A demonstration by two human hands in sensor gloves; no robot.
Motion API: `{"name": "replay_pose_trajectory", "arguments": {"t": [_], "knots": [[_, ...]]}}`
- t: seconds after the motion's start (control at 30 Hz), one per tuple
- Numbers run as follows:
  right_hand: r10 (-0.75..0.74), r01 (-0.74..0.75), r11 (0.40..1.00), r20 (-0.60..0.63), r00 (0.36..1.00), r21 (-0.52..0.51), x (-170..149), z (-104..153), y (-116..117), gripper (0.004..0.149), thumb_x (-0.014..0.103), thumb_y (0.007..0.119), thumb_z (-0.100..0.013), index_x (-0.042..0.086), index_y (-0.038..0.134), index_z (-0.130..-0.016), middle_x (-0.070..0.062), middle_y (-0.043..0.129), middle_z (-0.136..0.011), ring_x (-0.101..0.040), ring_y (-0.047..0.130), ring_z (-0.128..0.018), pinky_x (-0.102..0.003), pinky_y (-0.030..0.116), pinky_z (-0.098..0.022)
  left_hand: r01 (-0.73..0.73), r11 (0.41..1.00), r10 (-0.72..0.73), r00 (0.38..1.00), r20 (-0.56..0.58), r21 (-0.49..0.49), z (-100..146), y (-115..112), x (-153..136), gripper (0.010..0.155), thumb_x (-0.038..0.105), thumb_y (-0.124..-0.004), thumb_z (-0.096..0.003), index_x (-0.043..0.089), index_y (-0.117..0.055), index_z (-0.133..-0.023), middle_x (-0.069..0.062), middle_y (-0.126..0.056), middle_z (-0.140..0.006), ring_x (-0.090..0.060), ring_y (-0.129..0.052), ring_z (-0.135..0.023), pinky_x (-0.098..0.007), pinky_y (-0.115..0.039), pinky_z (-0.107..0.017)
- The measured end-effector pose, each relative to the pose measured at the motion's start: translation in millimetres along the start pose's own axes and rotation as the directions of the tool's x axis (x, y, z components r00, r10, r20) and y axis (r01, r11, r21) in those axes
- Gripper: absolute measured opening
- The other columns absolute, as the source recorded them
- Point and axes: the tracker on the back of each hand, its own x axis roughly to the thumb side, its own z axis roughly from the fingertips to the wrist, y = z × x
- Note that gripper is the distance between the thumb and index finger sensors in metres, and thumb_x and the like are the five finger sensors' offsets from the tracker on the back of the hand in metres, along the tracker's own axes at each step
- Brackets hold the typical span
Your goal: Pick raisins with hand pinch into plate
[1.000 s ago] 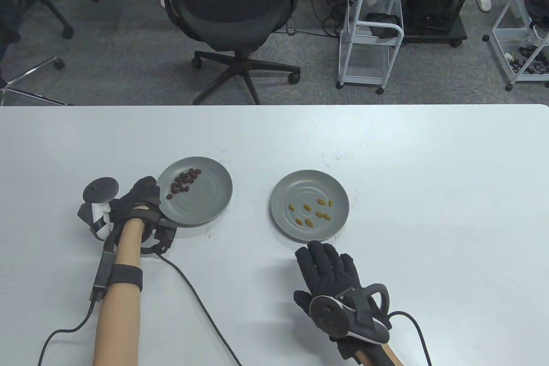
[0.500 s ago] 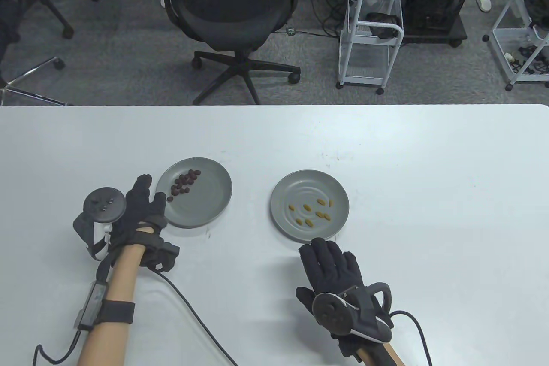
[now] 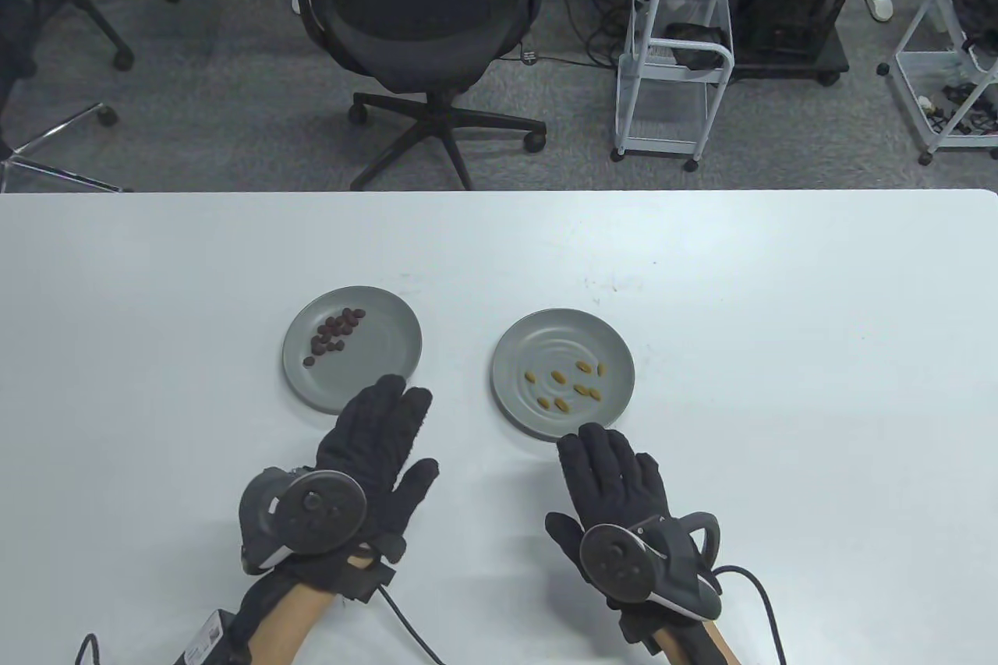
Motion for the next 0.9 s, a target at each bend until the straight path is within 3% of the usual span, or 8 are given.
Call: {"name": "replay_pose_trajectory", "arguments": {"t": [0.23,0.5,0.9], "knots": [[0.003,-0.002,1.0,-0.006,1.0,0.007,-0.4,-0.5,1.4,0.088,0.053,0.07,-0.053,0.012,0.027,-0.118,-0.022,0.03,-0.122,-0.051,0.044,-0.11,-0.071,0.048,-0.072,0.039,0.999,-0.038,0.998,0.042,-0.004,17.0,-31.4,0.4,0.078,0.049,-0.077,-0.0472,0.026,-0.045,-0.115,-0.02,-0.046,-0.12,-0.052,-0.057,-0.103,-0.073,-0.059,-0.063],[0.009,-0.009,1.0,-0.005,1.0,0.025,0.1,-1.0,4.8,0.088,0.053,0.07,-0.053,0.012,0.026,-0.118,-0.022,0.03,-0.122,-0.051,0.043,-0.11,-0.072,0.048,-0.072,0.002,1.0,-0.001,0.999,0.043,-0.014,21.1,-37.2,-11.5,0.079,0.048,-0.077,-0.0467,0.026,-0.045,-0.115,-0.019,-0.043,-0.121,-0.052,-0.05,-0.107,-0.076,-0.052,-0.066],[0.013,-0.013,0.998,-0.01,1.0,0.053,1.2,-1.6,6.8,0.088,0.053,0.07,-0.053,0.012,0.027,-0.118,-0.022,0.03,-0.122,-0.051,0.042,-0.11,-0.072,0.047,-0.072,0.051,0.997,-0.046,0.996,0.077,-0.055,20.3,-46.4,-4.7,0.08,0.05,-0.077,-0.0468,0.026,-0.042,-0.115,-0.019,-0.039,-0.121,-0.052,-0.046,-0.108,-0.076,-0.049,-0.067]]}}
